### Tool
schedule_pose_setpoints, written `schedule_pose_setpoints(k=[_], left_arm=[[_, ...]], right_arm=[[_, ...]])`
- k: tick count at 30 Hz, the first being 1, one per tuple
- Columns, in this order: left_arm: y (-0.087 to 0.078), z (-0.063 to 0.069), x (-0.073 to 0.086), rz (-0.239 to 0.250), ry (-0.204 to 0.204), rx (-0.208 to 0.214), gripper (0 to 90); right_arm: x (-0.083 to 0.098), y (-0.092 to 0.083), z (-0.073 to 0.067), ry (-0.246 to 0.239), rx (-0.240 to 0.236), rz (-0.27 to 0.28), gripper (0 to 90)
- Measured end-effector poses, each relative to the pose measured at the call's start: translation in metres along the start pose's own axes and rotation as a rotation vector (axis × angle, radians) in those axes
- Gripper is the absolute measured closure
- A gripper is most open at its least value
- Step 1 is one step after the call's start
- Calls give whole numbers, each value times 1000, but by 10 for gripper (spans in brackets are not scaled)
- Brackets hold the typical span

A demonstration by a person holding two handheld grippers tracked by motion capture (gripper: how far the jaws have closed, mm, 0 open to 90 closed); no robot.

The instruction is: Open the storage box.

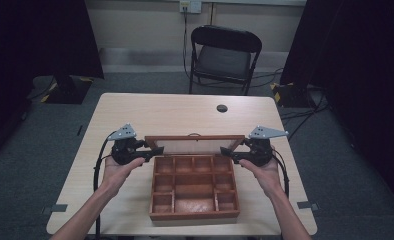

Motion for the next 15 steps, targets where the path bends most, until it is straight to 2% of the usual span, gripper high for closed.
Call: schedule_pose_setpoints(k=[4, 15], left_arm=[[2, -3, -2, 16, -10, -9, 536], [5, -12, -4, 8, -16, -14, 563]], right_arm=[[1, 3, 5, 7, 2, -3, 365], [4, 16, 16, 32, 0, -12, 381]])
Point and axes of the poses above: each handheld gripper's, and its own axes: y roughly forward along the jaws, x roughly out of its underside, z roughly to its right, the point moved 7 cm from there along y, roughly forward along the jaws, and after that the axes turned 2 degrees about -z, right-handed, at the moved point
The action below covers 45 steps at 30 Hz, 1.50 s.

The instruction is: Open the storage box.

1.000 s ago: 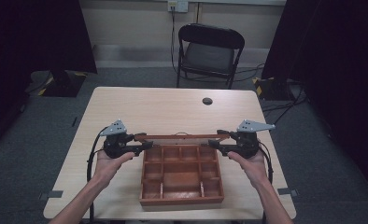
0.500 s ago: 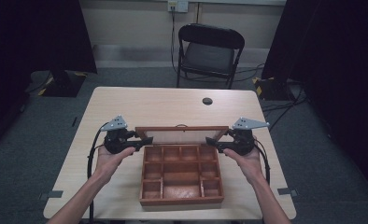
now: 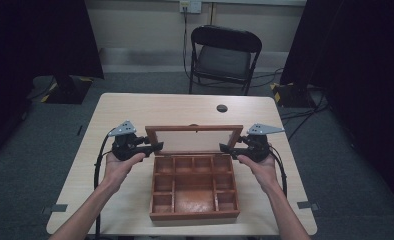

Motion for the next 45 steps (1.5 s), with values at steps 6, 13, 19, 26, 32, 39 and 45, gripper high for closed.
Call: schedule_pose_setpoints(k=[6, 13, 19, 26, 32, 39, 45], left_arm=[[4, -4, 5, -13, -6, -4, 567], [7, -11, 14, -23, -35, -18, 571], [10, -16, 14, -19, -36, -14, 601], [14, -22, 12, -15, -51, -13, 622], [20, -30, 8, -27, -66, -28, 623], [28, -38, 7, -17, -100, -19, 635], [34, -41, 14, -45, -114, -9, 630]], right_arm=[[1, 7, 7, 15, -19, -2, 460], [1, 10, 11, 16, -20, -1, 472], [1, 13, 14, 25, -14, 3, 460], [2, 19, 19, 53, -3, -2, 442], [2, 21, 21, 65, 4, -15, 436], [3, 23, 27, 76, 22, -11, 483], [3, 25, 31, 93, 23, -1, 497]])
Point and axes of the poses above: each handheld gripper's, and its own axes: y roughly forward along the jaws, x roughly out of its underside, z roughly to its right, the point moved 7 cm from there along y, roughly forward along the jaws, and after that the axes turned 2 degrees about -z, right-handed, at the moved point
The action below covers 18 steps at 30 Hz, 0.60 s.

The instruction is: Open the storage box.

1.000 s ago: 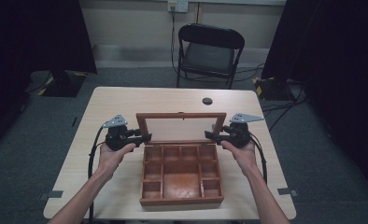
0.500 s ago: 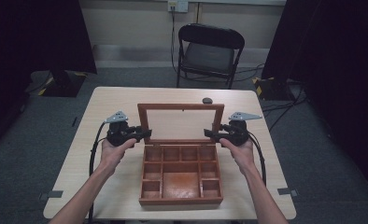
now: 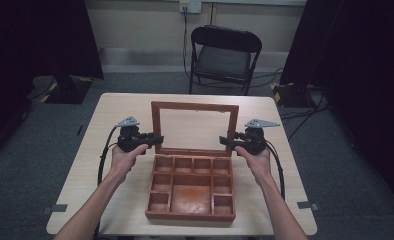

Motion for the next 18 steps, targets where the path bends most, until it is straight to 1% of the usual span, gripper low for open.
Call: schedule_pose_setpoints(k=[1, 2, 4, 5, 7, 8, 9, 14, 15, 18], left_arm=[[1, -1, 2, -9, 5, -1, 625], [2, -1, 3, -11, -2, -2, 623], [4, -1, 4, -17, 2, 1, 618], [5, 0, 4, -10, -7, 1, 612], [5, 0, 4, -22, 1, -8, 602], [5, 1, 4, -19, 0, 4, 580], [5, 1, 4, -21, 7, -1, 569], [5, -3, 5, -32, 16, -22, 623], [5, -3, 5, -30, 5, -24, 623], [7, -3, 5, -26, 2, -35, 619]], right_arm=[[0, 0, 0, -2, 2, 1, 501], [0, 0, 0, -2, 6, -1, 504], [0, 1, 1, 0, 6, 0, 511], [0, 1, 2, 2, 7, 1, 511], [0, 2, 3, 2, 11, 5, 509], [0, 3, 3, 4, 9, 5, 506], [0, 3, 3, 7, 9, 5, 501], [2, 7, 3, 8, 10, 3, 439], [3, 7, 3, 5, 14, -2, 429], [7, 10, 4, -3, 25, -19, 411]])
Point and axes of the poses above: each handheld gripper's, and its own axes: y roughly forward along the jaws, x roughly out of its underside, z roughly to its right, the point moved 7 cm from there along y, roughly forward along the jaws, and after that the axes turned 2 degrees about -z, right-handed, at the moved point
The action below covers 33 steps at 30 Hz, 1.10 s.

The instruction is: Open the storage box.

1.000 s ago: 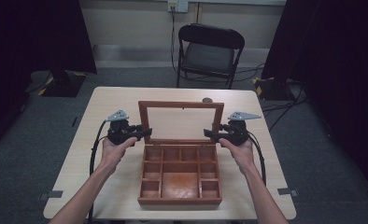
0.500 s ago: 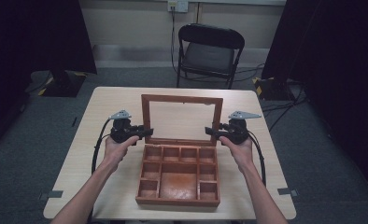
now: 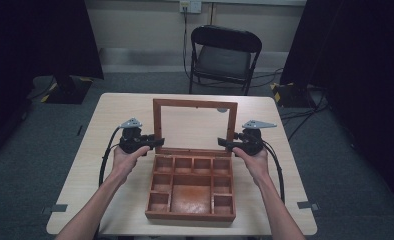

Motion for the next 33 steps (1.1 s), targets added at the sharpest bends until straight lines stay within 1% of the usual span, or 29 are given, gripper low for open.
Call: schedule_pose_setpoints(k=[4, 8, 10, 12, 15, 18, 20, 22, 25, 26, 28, 30, 31, 32, 33], left_arm=[[1, -2, 1, -3, -8, 5, 626], [3, -5, 4, -20, -4, -6, 626], [4, -8, 6, -33, -11, -7, 621], [6, -9, 7, -34, -25, -7, 611], [7, -11, 7, -34, -30, -4, 604], [8, -12, 8, -31, -41, 4, 601], [9, -13, 8, -38, -41, -2, 597], [10, -14, 8, -31, -51, 6, 592], [11, -16, 9, -39, -56, 8, 587], [12, -16, 9, -32, -65, 14, 586], [13, -17, 9, -44, -67, 14, 581], [14, -18, 9, -41, -66, 16, 578], [14, -19, 9, -41, -69, 16, 577], [15, -20, 9, -40, -71, 8, 575], [15, -20, 9, -48, -71, 10, 570]], right_arm=[[3, 2, 2, 3, 9, -11, 416], [7, 5, 4, 9, 29, -17, 412], [11, 8, 6, 13, 38, -26, 409], [13, 10, 8, 17, 45, -32, 417], [15, 12, 11, 28, 54, -36, 436], [16, 13, 13, 29, 60, -37, 453], [16, 14, 13, 29, 67, -41, 455], [16, 16, 14, 27, 75, -45, 456], [17, 18, 16, 41, 76, -48, 454], [17, 18, 17, 42, 75, -48, 453], [15, 19, 17, 46, 88, -49, 445], [15, 20, 18, 44, 88, -51, 444], [14, 21, 19, 51, 88, -51, 443], [14, 22, 19, 53, 88, -50, 441], [14, 22, 20, 53, 92, -49, 435]])
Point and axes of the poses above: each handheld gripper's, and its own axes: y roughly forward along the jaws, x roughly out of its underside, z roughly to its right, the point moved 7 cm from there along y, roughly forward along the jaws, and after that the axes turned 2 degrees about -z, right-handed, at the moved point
